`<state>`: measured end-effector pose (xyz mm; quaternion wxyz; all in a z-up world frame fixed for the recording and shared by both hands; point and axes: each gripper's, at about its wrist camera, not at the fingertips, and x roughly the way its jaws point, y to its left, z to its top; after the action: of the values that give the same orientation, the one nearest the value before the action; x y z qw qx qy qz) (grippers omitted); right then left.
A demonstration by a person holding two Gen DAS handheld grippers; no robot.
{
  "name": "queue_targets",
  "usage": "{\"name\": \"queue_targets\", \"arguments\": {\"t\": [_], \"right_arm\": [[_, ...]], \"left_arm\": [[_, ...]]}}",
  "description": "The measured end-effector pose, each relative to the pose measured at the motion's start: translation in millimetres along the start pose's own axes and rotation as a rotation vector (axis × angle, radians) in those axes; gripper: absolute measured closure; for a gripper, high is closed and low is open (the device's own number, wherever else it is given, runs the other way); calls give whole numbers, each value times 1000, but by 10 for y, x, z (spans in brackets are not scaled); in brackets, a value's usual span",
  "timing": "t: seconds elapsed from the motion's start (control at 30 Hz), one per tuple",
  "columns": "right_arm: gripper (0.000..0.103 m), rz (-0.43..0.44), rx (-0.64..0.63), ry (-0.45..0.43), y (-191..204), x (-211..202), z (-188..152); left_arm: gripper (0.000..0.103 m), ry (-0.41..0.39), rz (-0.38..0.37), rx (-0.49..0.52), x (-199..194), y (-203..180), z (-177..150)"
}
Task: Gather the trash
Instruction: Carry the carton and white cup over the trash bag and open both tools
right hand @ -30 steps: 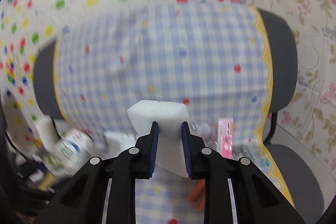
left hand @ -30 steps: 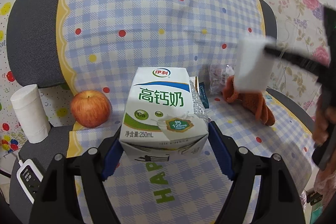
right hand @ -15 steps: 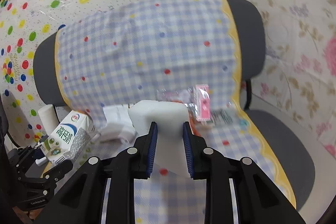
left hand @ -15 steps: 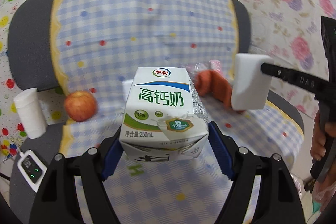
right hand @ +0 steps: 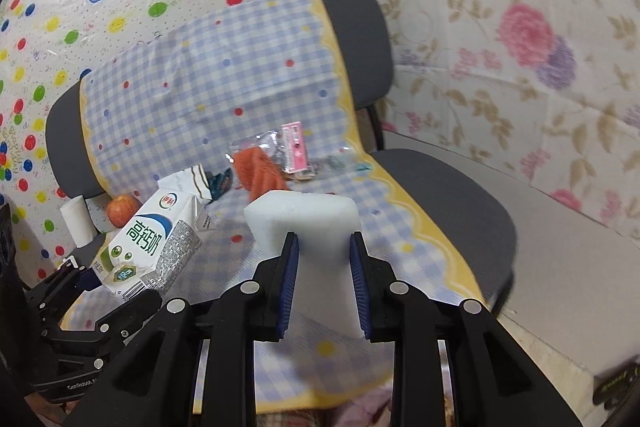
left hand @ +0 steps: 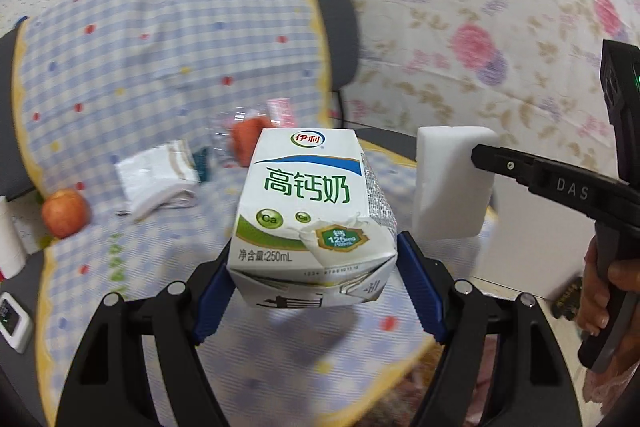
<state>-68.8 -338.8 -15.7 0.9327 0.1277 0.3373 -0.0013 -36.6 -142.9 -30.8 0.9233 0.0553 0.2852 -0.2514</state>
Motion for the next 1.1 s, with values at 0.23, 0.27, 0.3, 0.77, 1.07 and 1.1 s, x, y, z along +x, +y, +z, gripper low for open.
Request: {"name": "queue_targets", "arguments": {"t": [0.23,0.27,0.3,0.77,1.07,1.1], "right_arm": [[74,-100,23,27,-376,-421,-324],[74,-116,33,33,-454,-493,-386],[73,-126,40,36,-507,-546,-430],[72,-203,123,104,-980,-870,-925],[57,-186,169,149,-1103,-744,-1052],[53,-187,174,146,-1106,-744,-1053]], "left_arm": [[29,21,-102,49,-13,-515,-149],[29,23,-120,55,-19,-596,-167],[29,23,-140,64,-30,-677,-185],[28,92,-299,175,27,-1443,-475],[18,115,-315,170,89,-1488,-444],[18,114,-313,162,87,-1462,-433]]}}
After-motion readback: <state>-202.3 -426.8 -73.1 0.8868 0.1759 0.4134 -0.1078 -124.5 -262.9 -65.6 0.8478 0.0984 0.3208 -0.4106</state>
